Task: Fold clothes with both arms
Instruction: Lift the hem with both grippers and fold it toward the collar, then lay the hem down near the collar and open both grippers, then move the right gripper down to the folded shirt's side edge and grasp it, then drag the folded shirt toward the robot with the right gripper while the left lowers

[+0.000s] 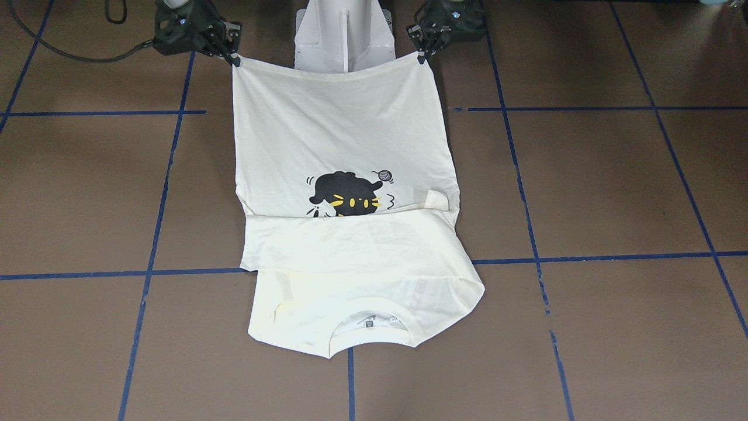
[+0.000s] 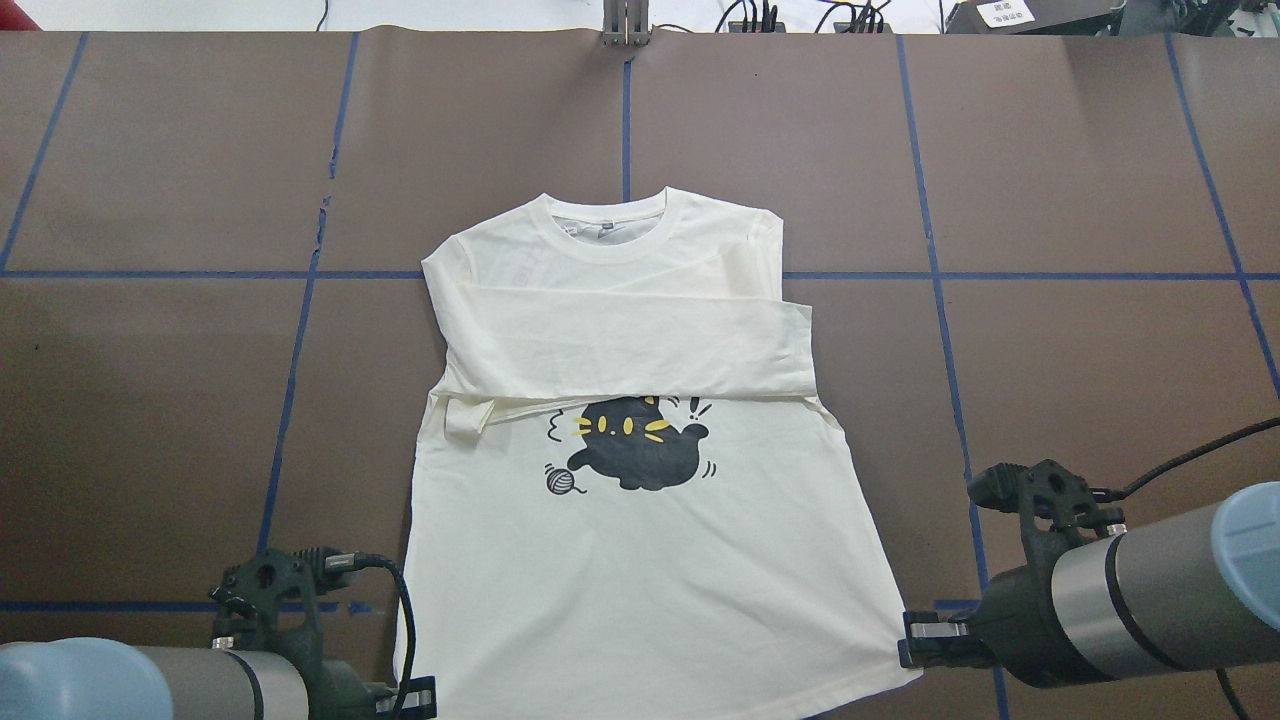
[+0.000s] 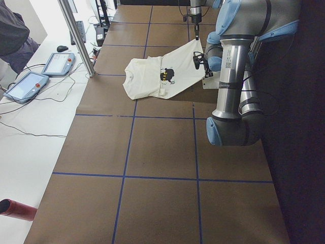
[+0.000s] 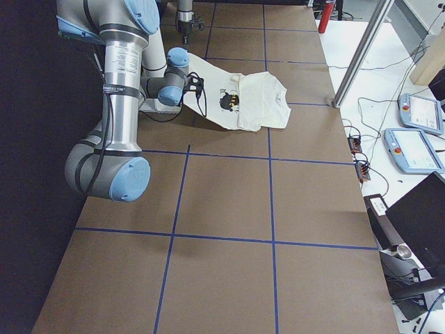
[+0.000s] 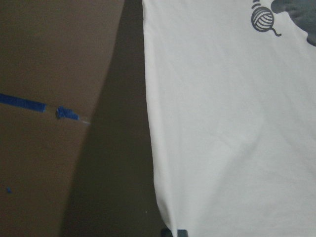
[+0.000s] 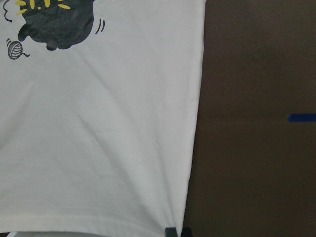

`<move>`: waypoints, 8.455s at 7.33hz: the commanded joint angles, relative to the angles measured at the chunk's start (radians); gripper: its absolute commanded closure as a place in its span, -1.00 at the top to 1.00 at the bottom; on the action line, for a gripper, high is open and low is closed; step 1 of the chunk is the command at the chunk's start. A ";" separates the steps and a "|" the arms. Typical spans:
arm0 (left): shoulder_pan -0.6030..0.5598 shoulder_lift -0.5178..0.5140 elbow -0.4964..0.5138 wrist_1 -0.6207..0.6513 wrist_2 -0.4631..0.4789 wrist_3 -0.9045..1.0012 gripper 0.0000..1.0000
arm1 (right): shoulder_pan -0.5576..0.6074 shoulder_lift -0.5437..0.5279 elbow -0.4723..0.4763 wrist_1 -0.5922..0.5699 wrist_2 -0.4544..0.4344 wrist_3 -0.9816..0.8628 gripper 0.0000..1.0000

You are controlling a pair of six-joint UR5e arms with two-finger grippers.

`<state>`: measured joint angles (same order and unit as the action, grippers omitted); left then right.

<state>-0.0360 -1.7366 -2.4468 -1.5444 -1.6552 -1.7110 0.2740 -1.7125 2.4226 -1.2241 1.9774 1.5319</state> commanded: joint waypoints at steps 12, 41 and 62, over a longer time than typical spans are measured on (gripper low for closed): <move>-0.629 -0.280 0.507 -0.081 -0.155 0.298 -1.00 | 0.510 0.595 -0.678 0.003 0.028 -0.101 -1.00; -0.725 -0.347 0.692 -0.315 -0.207 0.317 1.00 | 0.297 0.476 -0.735 0.146 -0.106 -0.150 -1.00; -0.301 -0.307 0.667 -0.283 -0.146 -0.199 0.72 | 0.264 0.214 -0.206 0.153 -0.107 0.016 1.00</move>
<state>-0.3510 -2.0431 -1.7811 -1.8488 -1.8165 -1.9017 0.5368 -1.5023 2.2208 -1.0708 1.8701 1.5478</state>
